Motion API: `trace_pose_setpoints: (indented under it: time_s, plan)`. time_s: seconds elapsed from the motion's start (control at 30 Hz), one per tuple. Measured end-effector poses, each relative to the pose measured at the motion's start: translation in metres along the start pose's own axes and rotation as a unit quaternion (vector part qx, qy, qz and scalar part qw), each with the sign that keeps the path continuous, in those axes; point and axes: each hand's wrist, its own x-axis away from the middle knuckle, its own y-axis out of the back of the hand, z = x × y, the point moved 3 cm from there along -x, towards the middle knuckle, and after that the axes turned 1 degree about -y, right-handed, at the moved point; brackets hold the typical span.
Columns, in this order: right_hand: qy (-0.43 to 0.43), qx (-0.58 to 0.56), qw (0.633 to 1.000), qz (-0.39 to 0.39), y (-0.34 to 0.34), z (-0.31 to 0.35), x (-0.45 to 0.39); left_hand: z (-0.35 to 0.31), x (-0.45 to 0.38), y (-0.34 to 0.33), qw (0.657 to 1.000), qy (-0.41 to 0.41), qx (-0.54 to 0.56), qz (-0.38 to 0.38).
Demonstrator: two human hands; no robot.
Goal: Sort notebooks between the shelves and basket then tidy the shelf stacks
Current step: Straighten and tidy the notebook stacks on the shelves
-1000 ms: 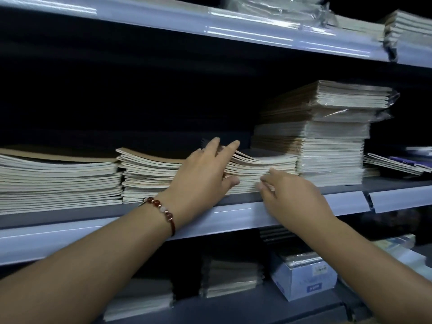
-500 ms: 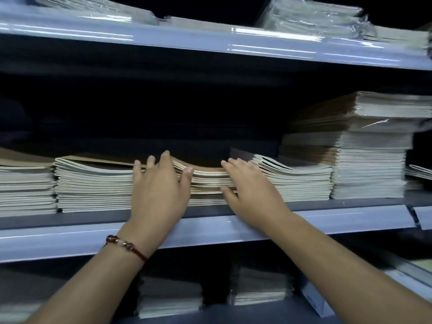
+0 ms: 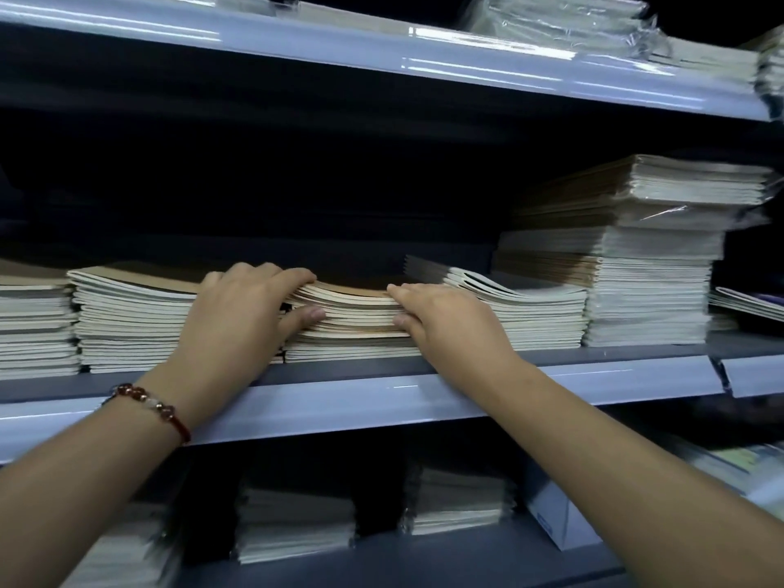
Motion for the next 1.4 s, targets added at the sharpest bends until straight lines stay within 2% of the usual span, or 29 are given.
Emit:
trace_pose_setpoints:
  time_s: [0.27,0.43,0.57,0.7,0.9,1.07,1.23,1.4]
  plan:
    - [0.029,0.001,0.999,0.023,0.005,-0.001,0.009,0.004,0.004,0.0,0.998,0.007,0.064,-0.015]
    - [0.054,0.038,0.996,-0.062,0.002,-0.015,0.028,0.01,0.002,-0.001,0.996,0.012,0.09,-0.024]
    - [0.055,0.015,0.998,0.027,-0.004,-0.031,0.036,0.008,0.002,-0.004,0.998,-0.003,0.057,-0.022]
    - [0.071,0.023,0.997,0.036,-0.004,-0.035,0.038,0.004,0.005,-0.002,0.998,-0.004,0.066,-0.01]
    - [0.049,0.021,0.998,0.036,-0.005,-0.029,0.039,0.003,0.009,0.004,0.994,-0.024,0.1,-0.023]
    - [0.021,0.042,0.996,0.072,0.009,-0.02,0.045,0.002,0.011,0.004,0.998,-0.061,0.025,0.012]
    - [-0.026,0.076,0.997,0.017,0.027,-0.057,0.07,-0.002,0.004,0.003,0.981,-0.169,-0.097,0.017]
    - [-0.071,0.068,0.995,0.009,0.021,-0.109,0.096,-0.006,-0.001,-0.001,0.983,-0.158,-0.078,0.05]
